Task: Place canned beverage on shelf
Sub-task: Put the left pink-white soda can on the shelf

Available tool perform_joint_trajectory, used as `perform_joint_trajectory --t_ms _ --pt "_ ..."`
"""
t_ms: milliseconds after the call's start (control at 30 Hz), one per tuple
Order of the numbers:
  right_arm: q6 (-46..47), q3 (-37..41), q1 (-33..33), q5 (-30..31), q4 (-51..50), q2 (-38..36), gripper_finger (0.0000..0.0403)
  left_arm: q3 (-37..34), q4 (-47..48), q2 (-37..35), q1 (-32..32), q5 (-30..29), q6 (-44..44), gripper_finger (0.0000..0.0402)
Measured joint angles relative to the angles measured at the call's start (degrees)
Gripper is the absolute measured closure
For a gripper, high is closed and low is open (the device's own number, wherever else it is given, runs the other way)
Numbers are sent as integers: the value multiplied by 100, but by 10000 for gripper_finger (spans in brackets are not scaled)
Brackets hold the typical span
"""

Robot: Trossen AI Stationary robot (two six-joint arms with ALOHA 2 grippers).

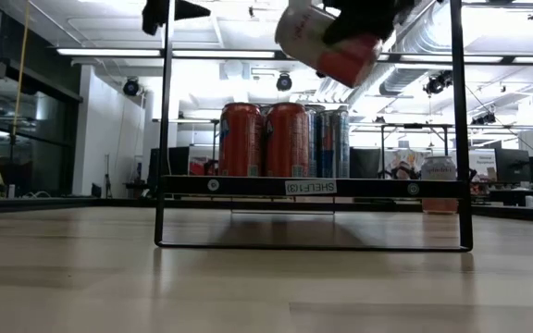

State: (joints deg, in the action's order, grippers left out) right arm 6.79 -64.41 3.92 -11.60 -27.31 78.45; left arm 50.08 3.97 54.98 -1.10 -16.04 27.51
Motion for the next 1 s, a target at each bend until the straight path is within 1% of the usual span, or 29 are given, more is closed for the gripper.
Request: perform_joint_trajectory --t_ms 67,133,167,300,367,500,600,733,800,1000 --pt "378 455 0 12 701 -204 124 -398 -865 -51 106 -185 130 74" --pt "737 824 4 260 1571 -369 124 -615 -1563 26 166 -392 131 74" --pt "858 961 17 428 2048 -408 124 -645 -1759 95 173 -482 79 74" --pt "1206 1155 70 1125 3882 -374 123 -645 -2465 464 111 -531 -321 74" --pt "1225 1144 76 1410 4389 -312 121 -646 -2866 673 69 -526 -520 74" --pt "942 903 64 1715 4418 -140 120 -646 -3501 1062 -8 -521 -934 74" --pt "761 652 55 1711 4510 -51 120 -478 -3578 1317 -44 -491 -967 74" --pt "666 483 55 1519 4416 106 119 -91 -3600 1622 -44 -9 -1213 74" --pt "663 411 55 1381 4386 169 119 82 -3523 1785 -44 43 -1404 73" --pt "667 366 44 945 4529 251 118 357 -3527 2077 -83 188 -1425 73"
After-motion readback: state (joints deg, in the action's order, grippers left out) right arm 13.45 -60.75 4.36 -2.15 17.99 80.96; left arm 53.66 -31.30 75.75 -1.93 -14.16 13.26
